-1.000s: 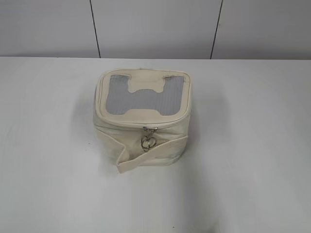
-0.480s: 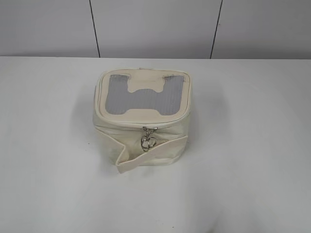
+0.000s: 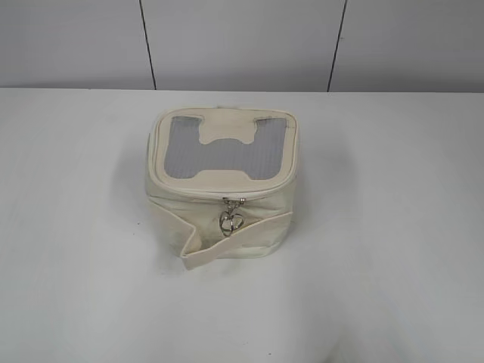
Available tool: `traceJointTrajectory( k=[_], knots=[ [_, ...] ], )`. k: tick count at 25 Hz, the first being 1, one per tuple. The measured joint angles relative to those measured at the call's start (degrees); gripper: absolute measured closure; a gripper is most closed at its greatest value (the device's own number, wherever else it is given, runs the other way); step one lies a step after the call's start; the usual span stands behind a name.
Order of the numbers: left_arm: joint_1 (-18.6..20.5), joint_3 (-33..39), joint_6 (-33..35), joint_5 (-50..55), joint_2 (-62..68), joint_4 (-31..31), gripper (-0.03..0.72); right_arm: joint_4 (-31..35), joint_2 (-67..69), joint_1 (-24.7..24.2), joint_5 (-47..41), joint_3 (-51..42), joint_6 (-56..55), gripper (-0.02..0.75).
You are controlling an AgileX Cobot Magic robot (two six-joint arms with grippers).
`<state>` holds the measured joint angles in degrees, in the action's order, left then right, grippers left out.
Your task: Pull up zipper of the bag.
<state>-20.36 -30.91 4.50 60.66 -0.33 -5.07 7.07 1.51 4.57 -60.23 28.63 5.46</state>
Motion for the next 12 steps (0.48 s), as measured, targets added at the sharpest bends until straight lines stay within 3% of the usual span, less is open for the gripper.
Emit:
traceJointTrajectory(
  k=[4,9,12],
  knots=[
    [1.2,0.0,0.0,0.0,0.0,0.0,0.451,0.0,0.1,-0.1,0.0,0.0,0.0,0.330],
    [11.1,0.0,0.0,0.0,0.0,0.1,0.451,0.0,-1.6,-4.2,0.1,0.0,-0.1,0.332],
    [14.6,0.0,0.0,-0.2,0.0,0.1,0.451,0.0,-1.9,-5.5,0.1,0.0,-0.1,0.332]
  ],
)
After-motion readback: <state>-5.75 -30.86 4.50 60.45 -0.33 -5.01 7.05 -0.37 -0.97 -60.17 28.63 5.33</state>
